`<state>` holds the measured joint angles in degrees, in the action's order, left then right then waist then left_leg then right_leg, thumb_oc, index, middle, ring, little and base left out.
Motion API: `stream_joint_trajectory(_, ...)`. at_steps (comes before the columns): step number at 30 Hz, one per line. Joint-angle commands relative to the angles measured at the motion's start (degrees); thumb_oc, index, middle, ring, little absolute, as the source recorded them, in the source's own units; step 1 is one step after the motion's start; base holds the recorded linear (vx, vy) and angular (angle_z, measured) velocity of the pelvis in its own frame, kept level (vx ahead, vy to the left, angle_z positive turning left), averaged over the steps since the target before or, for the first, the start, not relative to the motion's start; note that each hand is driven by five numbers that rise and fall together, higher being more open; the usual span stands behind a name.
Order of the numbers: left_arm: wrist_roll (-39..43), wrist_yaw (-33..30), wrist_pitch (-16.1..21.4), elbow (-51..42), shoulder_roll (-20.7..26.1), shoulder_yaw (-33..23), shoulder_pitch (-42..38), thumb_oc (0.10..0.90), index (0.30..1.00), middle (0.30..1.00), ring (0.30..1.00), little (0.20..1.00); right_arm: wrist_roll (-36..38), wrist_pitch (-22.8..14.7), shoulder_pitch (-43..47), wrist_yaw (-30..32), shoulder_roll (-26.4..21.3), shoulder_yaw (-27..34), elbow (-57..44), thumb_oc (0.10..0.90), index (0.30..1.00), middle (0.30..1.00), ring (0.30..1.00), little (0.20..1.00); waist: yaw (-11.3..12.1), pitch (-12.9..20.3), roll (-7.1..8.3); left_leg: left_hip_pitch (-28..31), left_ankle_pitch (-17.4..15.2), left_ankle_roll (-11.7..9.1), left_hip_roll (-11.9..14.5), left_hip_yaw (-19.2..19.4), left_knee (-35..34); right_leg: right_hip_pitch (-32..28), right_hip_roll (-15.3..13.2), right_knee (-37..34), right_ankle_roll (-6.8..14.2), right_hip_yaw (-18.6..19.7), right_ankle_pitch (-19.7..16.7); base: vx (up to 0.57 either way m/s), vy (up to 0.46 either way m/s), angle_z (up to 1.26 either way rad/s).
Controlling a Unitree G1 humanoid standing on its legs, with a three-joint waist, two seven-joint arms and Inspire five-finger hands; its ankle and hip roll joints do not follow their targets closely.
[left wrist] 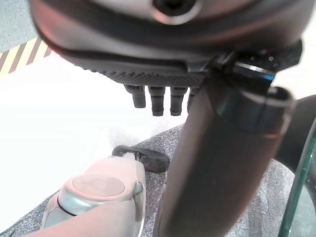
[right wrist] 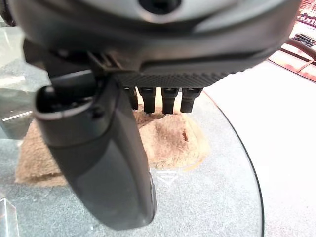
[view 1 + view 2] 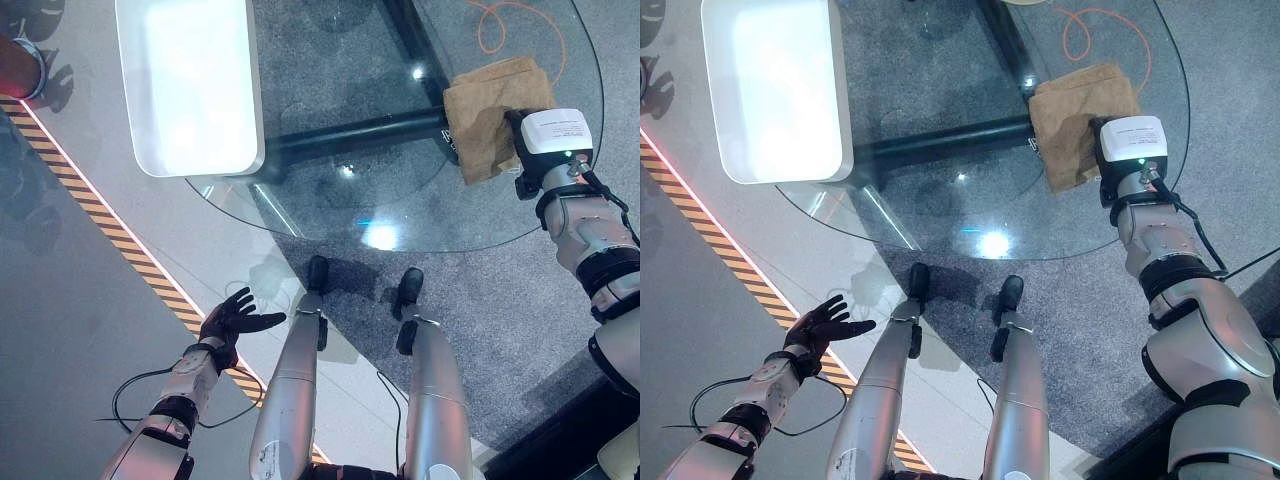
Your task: Wipe the table with a cloth and put it in the basket.
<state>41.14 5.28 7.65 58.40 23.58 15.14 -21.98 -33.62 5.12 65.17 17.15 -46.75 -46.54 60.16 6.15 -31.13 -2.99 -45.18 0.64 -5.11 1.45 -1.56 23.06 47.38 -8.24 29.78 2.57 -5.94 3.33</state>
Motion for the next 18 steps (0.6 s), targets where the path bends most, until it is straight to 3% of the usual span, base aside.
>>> stream_joint_trajectory(1,2.0,-1.4,0.7,-0.2,1.0,0.5,2.2,0.8,0.9,0.9,0.9,0.9,1.0,4.3,7.9,3.4,-2.9,0.6,3.1,0.1,0.3,0.3,0.3,0.2,-0.6,1.3,-2.41,0.1,-1.1,4.3,-3.5,3.0,0.0,0.9,2.1,0.0,-0.9,-6.0,-0.3,0.0,0.0,0.0)
stream_joint_trajectory(18,2.4,-1.4,1.0,-0.2,0.7,0.8,2.3,0.8,0.9,0.9,0.9,0.9,1.3,4.6,8.4,3.9,-2.5,0.4,3.8,0.1,0.3,0.3,0.3,0.2,-0.5,1.3,-2.54,-0.2,-0.8,4.3,-3.6,3.0,-0.5,1.2,2.2,-0.5,-0.8,-6.0,-0.5,0.0,0.0,0.0)
